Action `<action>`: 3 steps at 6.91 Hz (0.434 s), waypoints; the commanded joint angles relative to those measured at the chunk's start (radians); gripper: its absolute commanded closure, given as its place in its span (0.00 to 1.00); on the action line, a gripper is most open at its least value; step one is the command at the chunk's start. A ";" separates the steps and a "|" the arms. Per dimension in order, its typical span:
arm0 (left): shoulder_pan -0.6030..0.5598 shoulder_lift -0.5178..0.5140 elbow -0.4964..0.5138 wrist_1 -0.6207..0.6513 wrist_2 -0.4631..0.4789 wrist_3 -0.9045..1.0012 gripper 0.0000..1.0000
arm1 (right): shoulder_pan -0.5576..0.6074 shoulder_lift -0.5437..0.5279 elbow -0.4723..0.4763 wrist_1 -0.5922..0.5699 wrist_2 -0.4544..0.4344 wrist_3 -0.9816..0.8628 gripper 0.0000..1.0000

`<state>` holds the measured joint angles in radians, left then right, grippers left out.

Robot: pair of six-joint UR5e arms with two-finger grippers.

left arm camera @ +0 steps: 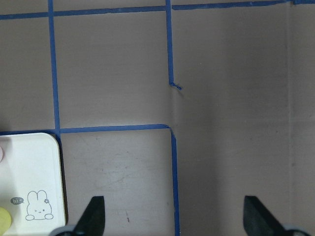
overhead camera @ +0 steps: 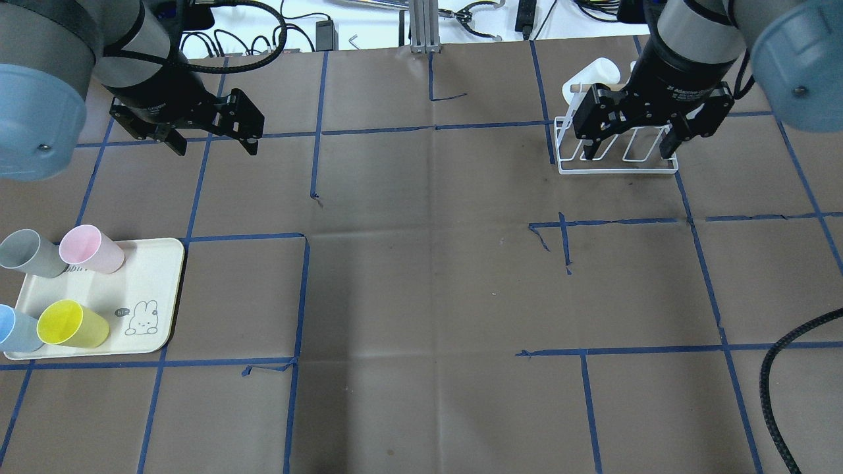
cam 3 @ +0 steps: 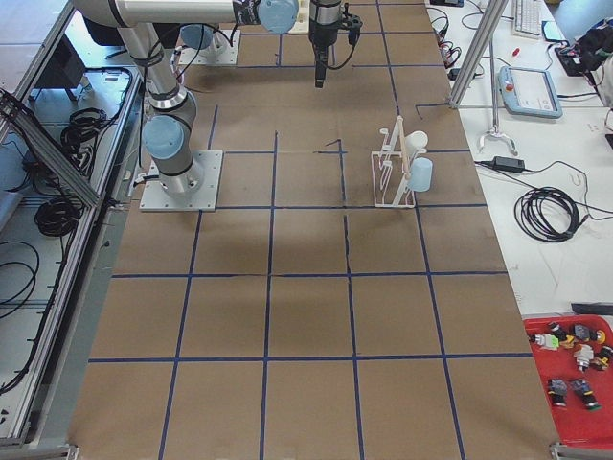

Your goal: Transfer IKEA cup to right arm and place on rack

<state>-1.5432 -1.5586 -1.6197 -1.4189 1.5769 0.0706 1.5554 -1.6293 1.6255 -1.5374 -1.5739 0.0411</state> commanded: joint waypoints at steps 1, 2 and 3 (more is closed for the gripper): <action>0.000 0.000 0.000 0.000 0.000 0.000 0.00 | 0.037 0.038 -0.004 -0.041 -0.002 0.003 0.00; 0.000 0.000 0.000 0.000 0.000 0.000 0.00 | 0.055 0.083 -0.027 -0.061 -0.014 0.003 0.00; 0.000 0.000 0.000 0.000 0.000 0.002 0.00 | 0.055 0.095 -0.045 -0.049 -0.014 0.003 0.00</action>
<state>-1.5432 -1.5586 -1.6199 -1.4189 1.5769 0.0709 1.6013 -1.5620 1.6026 -1.5848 -1.5835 0.0443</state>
